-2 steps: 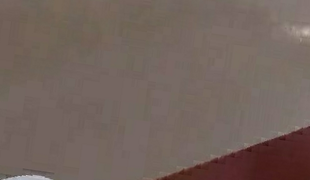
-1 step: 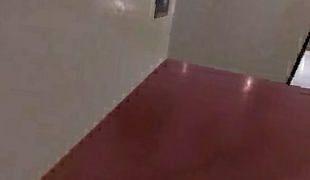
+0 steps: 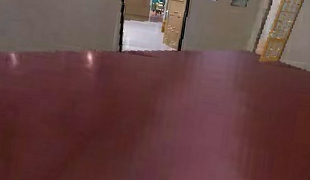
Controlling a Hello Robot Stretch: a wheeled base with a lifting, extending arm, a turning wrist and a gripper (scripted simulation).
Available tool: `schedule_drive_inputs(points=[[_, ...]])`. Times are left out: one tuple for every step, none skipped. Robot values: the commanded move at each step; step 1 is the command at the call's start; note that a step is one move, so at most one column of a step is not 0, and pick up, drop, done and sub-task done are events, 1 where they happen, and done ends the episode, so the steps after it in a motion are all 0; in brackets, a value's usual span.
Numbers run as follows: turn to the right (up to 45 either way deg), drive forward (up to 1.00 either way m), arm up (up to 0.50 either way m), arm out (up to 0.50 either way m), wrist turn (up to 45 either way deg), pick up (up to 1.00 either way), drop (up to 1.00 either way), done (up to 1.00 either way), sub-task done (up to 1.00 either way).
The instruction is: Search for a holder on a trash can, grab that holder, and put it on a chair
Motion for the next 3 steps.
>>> schedule_drive_inputs(points=[[36.0, 0.00, 0.00, 0.00, 0.0, 0.00, 0.00, 0.00, 0.00], [0.0, 0.00, 0.16, 0.00, 0.0, 0.00, 0.00, 0.00, 0.00], [0.0, 0.00, 0.00, 0.44, 0.0, 0.00, 0.00, 0.00, 0.00]])
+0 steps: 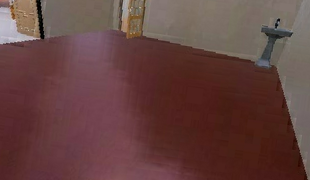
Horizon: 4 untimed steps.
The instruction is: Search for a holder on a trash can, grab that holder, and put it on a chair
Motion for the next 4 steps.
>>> schedule_drive_inputs(points=[[0.0, 0.00, 0.00, 0.00, 45.0, 0.00, 0.00, 0.00, 0.00], [0.0, 0.00, 0.00, 0.00, 45.0, 0.00, 0.00, 0.00, 0.00], [0.0, 0.00, 0.00, 0.00, 45.0, 0.00, 0.00, 0.00, 0.00], [0.0, 0.00, 0.00, 0.00, 45.0, 0.00, 0.00, 0.00, 0.00]])
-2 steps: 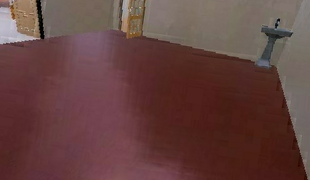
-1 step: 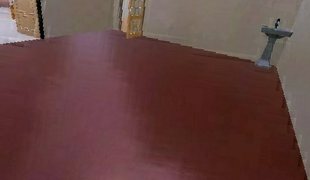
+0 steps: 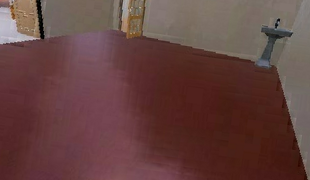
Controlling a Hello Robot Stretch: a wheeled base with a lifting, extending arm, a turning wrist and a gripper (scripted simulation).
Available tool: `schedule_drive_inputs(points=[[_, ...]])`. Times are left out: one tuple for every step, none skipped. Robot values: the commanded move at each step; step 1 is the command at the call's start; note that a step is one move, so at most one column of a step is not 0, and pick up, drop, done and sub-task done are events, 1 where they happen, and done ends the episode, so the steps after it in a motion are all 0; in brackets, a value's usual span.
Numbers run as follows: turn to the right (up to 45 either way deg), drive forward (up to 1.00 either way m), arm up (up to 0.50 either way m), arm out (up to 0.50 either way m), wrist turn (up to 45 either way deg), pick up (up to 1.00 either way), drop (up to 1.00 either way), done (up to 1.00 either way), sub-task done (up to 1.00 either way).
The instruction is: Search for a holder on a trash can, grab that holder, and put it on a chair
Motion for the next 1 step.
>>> schedule_drive_inputs(points=[[0.0, 0.00, 0.00, 0.00, 24.0, 0.00, 0.00, 0.00, 0.00]])
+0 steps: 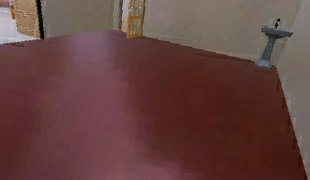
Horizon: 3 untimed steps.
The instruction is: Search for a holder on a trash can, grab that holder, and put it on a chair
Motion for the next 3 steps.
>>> schedule_drive_inputs(points=[[0.0, 0.00, -0.28, 0.00, 0.0, 0.00, 0.00, 0.00, 0.00], [0.0, 0.00, 0.00, 0.00, 0.0, 1.00, 0.00, 0.00, 0.00], [0.0, 0.00, 0.10, 0.00, 0.0, 0.00, 0.00, 0.00, 0.00]])
